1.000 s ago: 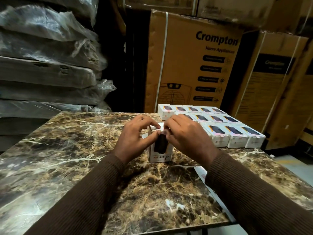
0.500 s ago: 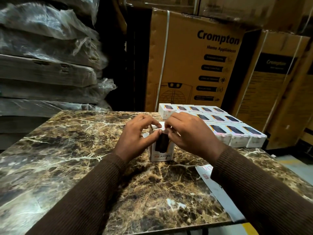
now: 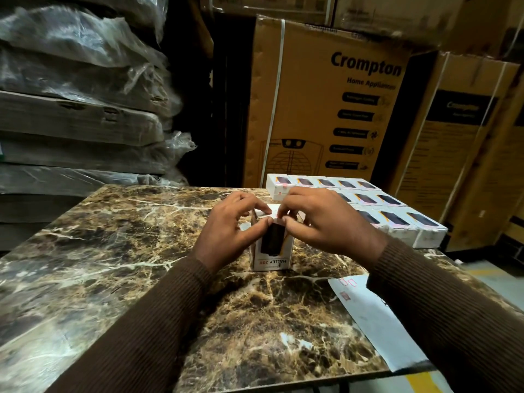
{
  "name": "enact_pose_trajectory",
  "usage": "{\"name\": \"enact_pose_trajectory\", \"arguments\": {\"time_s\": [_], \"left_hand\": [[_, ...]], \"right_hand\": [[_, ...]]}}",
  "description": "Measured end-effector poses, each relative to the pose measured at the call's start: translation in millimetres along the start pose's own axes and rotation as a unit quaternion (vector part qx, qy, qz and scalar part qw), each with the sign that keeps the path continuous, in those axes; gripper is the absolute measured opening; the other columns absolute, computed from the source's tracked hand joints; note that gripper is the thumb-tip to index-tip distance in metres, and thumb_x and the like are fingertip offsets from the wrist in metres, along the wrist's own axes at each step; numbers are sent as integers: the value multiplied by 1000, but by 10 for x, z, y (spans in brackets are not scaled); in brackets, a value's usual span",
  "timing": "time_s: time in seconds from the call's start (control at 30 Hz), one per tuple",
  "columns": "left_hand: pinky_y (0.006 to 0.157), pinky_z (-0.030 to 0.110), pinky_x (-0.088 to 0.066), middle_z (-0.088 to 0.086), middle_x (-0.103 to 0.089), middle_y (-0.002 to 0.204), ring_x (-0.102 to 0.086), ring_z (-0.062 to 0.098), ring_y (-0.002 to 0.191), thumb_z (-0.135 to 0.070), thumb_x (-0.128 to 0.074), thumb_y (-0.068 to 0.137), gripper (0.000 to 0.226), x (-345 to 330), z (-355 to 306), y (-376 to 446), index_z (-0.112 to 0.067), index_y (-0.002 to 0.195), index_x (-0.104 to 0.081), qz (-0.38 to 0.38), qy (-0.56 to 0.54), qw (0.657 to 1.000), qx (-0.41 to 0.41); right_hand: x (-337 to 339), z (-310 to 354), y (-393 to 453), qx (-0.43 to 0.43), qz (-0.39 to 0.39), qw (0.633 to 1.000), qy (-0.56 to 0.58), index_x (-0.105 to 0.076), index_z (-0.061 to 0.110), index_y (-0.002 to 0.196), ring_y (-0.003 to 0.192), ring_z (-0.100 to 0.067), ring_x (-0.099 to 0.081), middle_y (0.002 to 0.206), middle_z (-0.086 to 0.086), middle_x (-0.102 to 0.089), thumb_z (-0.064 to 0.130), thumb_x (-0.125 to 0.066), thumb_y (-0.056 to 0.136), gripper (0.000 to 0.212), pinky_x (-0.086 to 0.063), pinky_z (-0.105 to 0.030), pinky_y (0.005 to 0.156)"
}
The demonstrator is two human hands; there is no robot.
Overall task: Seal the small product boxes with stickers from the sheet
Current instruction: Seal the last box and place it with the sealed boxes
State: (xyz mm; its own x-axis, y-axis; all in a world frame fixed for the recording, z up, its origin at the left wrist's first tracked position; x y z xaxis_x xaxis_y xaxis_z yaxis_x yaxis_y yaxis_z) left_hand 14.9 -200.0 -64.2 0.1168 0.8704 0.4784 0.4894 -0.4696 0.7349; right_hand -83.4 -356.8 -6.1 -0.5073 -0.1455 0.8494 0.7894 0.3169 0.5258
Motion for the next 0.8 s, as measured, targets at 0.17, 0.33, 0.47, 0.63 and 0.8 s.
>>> {"name": "enact_pose_trajectory", "arguments": {"time_s": [0.17, 0.33, 0.47, 0.63, 0.8], "left_hand": [[88, 44, -58, -8, -65, 107, -63, 10, 107, -45, -69, 94, 19, -1, 3, 0, -30, 106, -73, 0, -3, 1000, 2], [89, 46, -58, -8, -65, 109, -62, 10, 108, -48, -67, 94, 22, -6, 36, 8, -31, 107, -72, 6, 6, 1000, 10], [91, 45, -58, -9, -65, 110, -61, 8, 109, -48, -67, 94, 22, -8, 37, 3, -31, 107, -72, 6, 4, 1000, 11], [90, 45, -58, -10, -64, 110, -61, 8, 108, -48, -67, 94, 22, -9, 36, 6, -30, 107, -72, 6, 7, 1000, 9], [90, 46, -58, -9, -64, 110, -61, 10, 109, -48, -65, 94, 24, -24, 40, 8, -29, 107, -71, 11, 8, 1000, 12]], "right_hand": [[-9, -125, 51, -71, 4, 993, 95, -76, 25, 91, 85, -3, -61, 87, 15, -65, 30, -70, 97, 10, -46, -23, 66], [-58, -214, 93, -120, 16, 982, 142, -75, 24, 89, 85, -1, -66, 87, 13, -70, 26, -76, 94, 6, -50, -22, 66], [-62, -202, 78, -108, 8, 986, 130, -77, 23, 93, 87, -1, -66, 89, 14, -70, 27, -76, 94, 4, -54, -20, 68], [-41, -151, 52, -63, -10, 993, 101, -78, 25, 93, 86, -5, -62, 87, 16, -65, 27, -76, 94, 3, -55, -28, 67], [-83, -2, 27, 17, -23, 1000, -13, -66, 21, 92, 83, -13, -55, 92, 8, -58, 37, -53, 95, 21, -48, -38, 64]]}}
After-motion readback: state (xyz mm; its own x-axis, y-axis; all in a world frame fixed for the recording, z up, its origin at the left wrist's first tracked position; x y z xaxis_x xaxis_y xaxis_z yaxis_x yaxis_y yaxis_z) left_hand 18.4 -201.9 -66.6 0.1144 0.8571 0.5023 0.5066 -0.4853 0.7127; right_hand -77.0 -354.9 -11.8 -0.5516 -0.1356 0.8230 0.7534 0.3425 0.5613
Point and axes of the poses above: each hand's wrist, its own y-axis towards the middle knuckle, its own x-axis out of the back of the hand, z = x × y, the point moved 5 cm from there along y, towards the middle knuckle
